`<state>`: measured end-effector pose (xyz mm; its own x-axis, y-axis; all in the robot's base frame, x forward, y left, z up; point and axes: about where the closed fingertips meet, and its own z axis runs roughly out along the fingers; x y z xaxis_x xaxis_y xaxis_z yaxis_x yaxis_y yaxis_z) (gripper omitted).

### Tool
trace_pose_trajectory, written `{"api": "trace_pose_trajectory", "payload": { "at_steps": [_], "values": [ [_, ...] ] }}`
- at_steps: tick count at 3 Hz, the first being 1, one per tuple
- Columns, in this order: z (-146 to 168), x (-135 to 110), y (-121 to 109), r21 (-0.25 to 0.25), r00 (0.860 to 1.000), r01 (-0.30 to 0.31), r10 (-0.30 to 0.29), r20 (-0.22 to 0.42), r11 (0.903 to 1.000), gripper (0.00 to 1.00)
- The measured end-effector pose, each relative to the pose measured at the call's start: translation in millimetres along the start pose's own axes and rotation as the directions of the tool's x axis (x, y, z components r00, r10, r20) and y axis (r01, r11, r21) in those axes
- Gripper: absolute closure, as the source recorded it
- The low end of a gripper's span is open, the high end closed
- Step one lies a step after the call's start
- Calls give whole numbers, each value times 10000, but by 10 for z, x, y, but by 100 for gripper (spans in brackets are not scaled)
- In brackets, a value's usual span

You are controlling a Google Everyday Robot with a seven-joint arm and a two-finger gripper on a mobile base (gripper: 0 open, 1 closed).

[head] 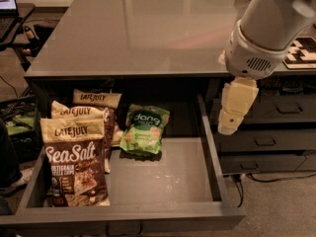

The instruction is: Pick green rice chip bag from top drawer and place on counter

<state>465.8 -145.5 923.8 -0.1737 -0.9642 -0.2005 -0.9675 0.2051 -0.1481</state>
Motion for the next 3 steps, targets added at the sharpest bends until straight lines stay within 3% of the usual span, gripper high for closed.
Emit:
{"api": "trace_pose_trajectory", "payload": {
  "at_steps": [1,2,3],
  "values": [
    [0,0,0,0,10000,0,0,0,10000,0],
    [212,-103,-30,261,9992,-386,384,100,9989,0],
    [595,-178,-152,244,9919,-1225,1215,363,9922,0]
  ]
}}
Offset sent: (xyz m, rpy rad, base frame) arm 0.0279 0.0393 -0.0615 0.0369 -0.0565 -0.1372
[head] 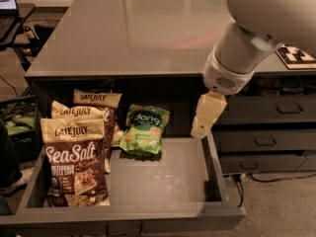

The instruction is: Pick green rice chip bag from top drawer and place on counter

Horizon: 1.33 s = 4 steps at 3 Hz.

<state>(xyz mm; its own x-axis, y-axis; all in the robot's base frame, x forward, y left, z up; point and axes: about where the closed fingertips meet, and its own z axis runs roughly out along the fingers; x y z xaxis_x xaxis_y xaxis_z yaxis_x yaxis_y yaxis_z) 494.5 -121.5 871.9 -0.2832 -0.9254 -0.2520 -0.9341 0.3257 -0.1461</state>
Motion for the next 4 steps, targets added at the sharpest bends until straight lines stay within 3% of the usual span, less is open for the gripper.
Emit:
{"api": "trace_pose_trajectory", "payload": {
  "at_steps": [1,3,4],
  "values": [
    [348,-60,-65,-393,9983,-538,547,223,9978,0],
    [525,-183,-56,-335,9975,-474,491,499,9983,0],
    [1158,-671,-185,103,9968,-304,296,741,9995,0]
  ]
}}
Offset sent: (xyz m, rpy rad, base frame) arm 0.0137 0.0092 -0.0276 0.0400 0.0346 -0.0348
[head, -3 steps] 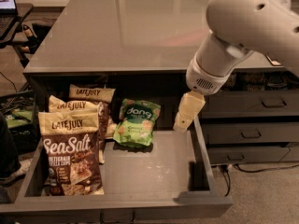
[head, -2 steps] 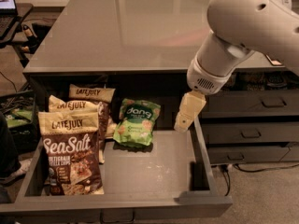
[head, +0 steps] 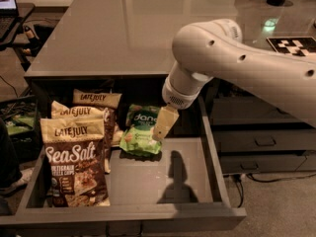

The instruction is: Pick green rice chip bag from top drawer and place on counter

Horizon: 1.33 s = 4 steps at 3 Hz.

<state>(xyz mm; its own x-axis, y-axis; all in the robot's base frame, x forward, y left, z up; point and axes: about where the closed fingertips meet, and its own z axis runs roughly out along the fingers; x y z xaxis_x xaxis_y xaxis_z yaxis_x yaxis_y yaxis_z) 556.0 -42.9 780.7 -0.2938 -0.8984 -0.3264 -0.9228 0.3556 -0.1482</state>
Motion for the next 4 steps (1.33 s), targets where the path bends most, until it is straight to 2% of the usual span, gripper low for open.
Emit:
{"api": "trace_pose_trajectory", "payload": {
  "at_steps": [2,4],
  "values": [
    [97,-59,36,-90,9999,153,-152,54,9998,0],
    [689,-355,3,-181,9999,141,-142,-45,9997,0]
  ]
}}
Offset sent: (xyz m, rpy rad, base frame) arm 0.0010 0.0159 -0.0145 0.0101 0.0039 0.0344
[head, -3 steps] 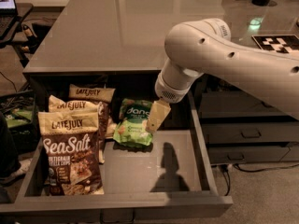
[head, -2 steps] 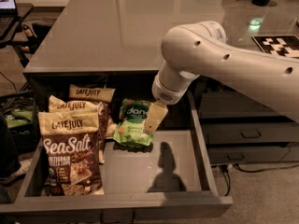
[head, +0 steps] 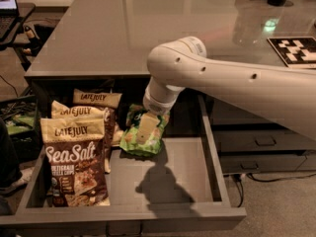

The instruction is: Pick green rice chip bag from top drawer and place on counter

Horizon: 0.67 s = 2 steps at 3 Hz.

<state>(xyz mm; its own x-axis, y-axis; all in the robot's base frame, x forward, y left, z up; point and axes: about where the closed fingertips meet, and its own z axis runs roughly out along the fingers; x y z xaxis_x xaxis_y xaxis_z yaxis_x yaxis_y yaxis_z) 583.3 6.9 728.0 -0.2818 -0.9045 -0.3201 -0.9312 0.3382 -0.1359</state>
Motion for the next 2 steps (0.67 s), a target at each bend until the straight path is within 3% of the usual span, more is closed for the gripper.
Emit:
{"api": "trace_pose_trajectory", "payload": {
  "at_steps": [1,2],
  "values": [
    [380,-33,-41,-310,9987,-330,318,-385,9990,0],
    [422,-35,-30,-370,9985,-358,343,-417,9987,0]
  ]
}}
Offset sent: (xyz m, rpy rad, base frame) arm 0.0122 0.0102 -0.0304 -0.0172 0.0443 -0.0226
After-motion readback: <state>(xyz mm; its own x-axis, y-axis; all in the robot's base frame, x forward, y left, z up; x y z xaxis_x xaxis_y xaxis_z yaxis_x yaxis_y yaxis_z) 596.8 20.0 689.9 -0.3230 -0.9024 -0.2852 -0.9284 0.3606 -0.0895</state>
